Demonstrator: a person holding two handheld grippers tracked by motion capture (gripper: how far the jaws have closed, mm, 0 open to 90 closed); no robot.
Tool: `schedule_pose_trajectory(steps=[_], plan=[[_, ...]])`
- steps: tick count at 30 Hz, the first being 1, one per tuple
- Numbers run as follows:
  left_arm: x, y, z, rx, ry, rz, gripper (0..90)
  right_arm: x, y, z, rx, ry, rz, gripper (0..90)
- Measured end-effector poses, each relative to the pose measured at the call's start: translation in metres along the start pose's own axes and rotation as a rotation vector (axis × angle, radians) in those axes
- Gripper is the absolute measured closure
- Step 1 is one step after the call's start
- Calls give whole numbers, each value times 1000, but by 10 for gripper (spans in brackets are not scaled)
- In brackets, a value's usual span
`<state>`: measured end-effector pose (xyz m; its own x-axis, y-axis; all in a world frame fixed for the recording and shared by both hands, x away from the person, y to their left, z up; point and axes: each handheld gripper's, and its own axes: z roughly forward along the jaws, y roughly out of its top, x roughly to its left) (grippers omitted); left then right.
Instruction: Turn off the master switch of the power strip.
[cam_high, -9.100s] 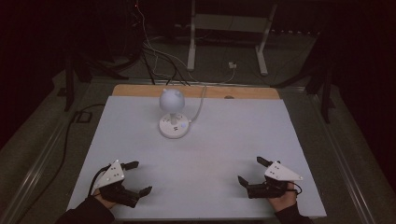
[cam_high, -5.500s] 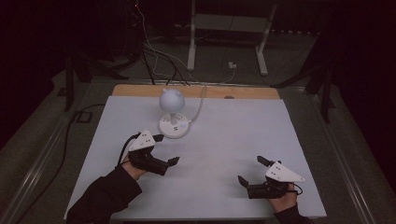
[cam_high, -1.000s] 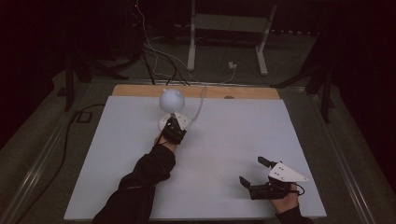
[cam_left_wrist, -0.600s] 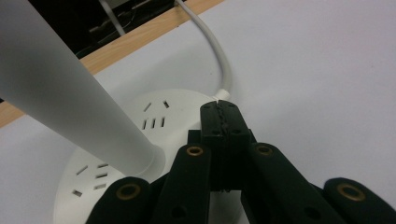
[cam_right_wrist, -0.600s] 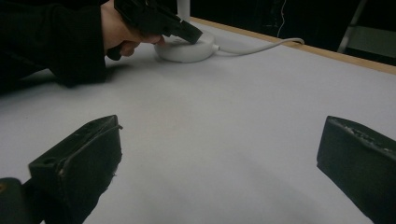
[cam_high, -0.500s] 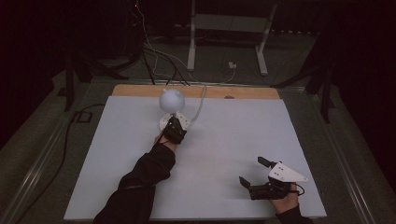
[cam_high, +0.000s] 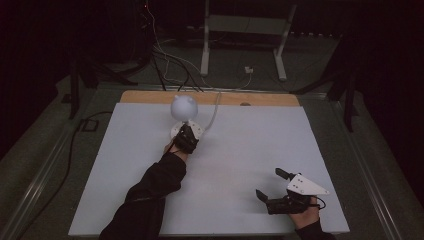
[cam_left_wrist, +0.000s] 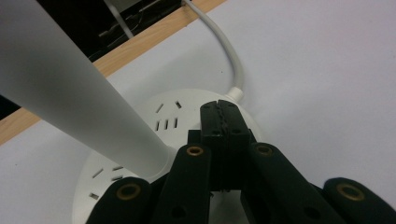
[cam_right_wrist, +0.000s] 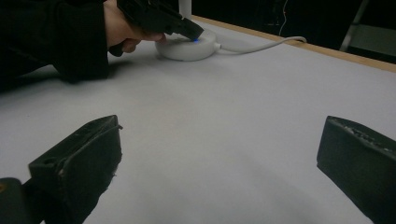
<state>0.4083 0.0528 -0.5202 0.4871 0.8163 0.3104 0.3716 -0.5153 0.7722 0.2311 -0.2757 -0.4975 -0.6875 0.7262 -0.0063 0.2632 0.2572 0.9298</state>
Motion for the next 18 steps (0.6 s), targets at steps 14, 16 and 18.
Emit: schedule_pose_trajectory(steps=[14,16,18], plan=[[-5,-3,-2,-17,24,49,900,0,0,0,3,1,0,0],[-6,-4,-3,-23,27,58,900,0,0,0,4,2,2,0],[-6,-4,-3,-26,24,51,900,0,0,0,5,3,1,0]])
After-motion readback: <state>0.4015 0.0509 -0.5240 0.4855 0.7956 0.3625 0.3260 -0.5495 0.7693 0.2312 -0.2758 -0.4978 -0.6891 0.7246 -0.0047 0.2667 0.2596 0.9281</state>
